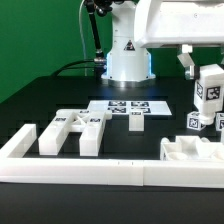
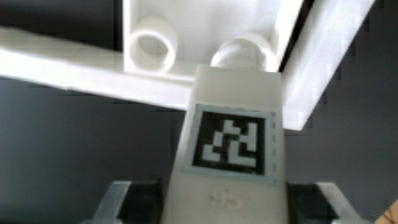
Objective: Assemble chair
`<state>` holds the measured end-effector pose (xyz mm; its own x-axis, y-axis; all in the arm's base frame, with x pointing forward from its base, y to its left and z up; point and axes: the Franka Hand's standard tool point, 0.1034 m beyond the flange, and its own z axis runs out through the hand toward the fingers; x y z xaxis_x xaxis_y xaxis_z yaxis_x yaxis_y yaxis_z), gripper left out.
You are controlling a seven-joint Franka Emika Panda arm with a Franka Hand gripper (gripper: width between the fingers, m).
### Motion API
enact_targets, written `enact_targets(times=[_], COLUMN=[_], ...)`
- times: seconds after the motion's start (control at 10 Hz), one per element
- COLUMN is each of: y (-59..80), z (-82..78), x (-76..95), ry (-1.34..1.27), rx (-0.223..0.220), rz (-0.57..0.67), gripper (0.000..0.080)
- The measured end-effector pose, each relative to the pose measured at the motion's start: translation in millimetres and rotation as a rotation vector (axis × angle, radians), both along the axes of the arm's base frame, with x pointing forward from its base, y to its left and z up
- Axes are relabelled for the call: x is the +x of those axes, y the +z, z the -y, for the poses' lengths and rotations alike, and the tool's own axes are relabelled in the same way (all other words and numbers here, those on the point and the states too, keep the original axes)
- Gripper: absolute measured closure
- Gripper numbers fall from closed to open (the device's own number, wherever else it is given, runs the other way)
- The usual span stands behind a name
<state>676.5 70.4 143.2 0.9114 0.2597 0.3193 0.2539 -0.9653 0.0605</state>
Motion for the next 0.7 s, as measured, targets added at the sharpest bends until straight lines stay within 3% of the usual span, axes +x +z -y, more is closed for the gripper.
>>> enact_targets(times=[0.1,0.5,0.7], y=[-1.3,-3.7,-14.9], z=[-2.0,-1.7,-6.1], x=[4.5,3.0,5.8], ry=[0.037,0.029,0.06], rx=[-0.021,-0.015,-0.022], rz=[0.006,0.001,0.018], gripper=[0.0492,0.0492,0.0492])
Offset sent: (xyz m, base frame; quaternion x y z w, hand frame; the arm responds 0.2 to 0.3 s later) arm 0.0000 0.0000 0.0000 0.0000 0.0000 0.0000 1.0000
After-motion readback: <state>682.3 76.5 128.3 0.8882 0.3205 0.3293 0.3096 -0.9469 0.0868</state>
